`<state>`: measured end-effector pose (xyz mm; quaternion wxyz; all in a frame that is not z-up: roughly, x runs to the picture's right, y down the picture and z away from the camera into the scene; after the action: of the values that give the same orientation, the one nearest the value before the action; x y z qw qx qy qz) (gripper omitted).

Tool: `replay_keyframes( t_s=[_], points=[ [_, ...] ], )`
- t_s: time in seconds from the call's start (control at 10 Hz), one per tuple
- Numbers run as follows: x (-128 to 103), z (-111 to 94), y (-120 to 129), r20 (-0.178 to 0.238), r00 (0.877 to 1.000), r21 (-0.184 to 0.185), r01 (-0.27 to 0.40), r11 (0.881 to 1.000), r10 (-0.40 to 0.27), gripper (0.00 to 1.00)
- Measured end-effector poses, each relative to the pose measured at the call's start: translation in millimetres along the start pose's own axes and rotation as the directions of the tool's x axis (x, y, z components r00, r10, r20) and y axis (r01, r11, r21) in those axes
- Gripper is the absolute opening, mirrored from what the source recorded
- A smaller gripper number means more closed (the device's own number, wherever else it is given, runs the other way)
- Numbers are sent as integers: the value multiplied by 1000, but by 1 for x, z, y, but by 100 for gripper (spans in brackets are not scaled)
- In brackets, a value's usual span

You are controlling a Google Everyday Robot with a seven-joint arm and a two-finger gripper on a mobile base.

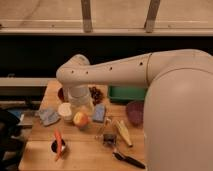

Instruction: Place towel in purple bowl

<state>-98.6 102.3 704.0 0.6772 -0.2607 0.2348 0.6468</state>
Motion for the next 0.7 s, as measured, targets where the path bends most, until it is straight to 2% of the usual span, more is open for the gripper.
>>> replay_keyframes(
  t_s=[0.3, 0.5, 0.7],
  points=[
    [8, 2, -25, 26, 999, -31, -46, 998, 47, 65],
    [13, 1, -42, 43, 996, -79, -69, 994, 73, 65],
    [10, -4, -37, 58, 997, -103, -47, 994, 54, 65]
  ],
)
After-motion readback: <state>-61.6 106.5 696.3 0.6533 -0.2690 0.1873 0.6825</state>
